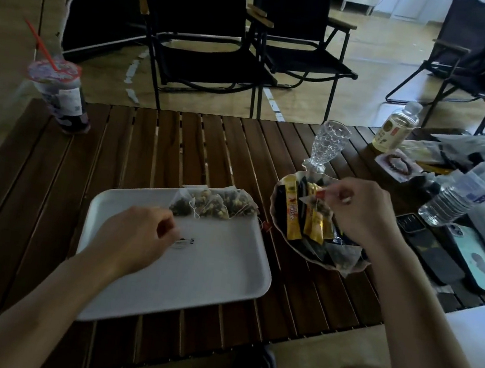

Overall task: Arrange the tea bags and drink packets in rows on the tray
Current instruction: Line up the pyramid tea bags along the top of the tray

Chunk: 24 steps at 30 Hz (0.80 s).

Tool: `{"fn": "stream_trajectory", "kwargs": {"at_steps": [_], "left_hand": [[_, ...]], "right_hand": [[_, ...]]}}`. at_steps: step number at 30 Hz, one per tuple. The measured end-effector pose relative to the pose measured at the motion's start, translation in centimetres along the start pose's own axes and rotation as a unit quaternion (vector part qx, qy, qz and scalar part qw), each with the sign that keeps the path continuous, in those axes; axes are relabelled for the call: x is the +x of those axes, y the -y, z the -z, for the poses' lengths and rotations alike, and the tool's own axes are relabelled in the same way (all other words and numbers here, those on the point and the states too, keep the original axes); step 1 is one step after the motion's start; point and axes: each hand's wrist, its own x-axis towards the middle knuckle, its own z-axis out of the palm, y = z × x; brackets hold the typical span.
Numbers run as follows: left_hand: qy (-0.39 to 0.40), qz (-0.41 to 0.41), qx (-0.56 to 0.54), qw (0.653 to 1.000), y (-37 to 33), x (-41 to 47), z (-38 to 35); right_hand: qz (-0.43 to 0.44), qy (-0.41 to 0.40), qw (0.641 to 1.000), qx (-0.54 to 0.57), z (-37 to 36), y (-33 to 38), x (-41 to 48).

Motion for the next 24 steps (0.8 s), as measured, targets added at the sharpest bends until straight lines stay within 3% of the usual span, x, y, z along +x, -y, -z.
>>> {"fn": "stream_trajectory", "kwargs": {"at_steps": [3,9,16,24], "left_hand": [[0.002,0.003,-0.002,1.000,0.7,0.0,0.2],[0.005,0.026,0.003,1.000,2.7,-0.5,0.8],[0.028,0.029,-0.011,0.999,3.4,-0.6,0.7],[0.063,-0.001,-0.086,0.994,1.7,-0.2,0.0]], "right_hand": [[0.082,0.078,0.993,0.042,-2.3,2.9,-1.3],[0.159,0.210,0.964,0.025,-7.3,6.6,-3.4],[0.202,0.237,0.950,0.005,-10.5,8.1,-3.7],[0.147,0.215,0.965,0.019,-7.8,5.0,-1.3]]}}
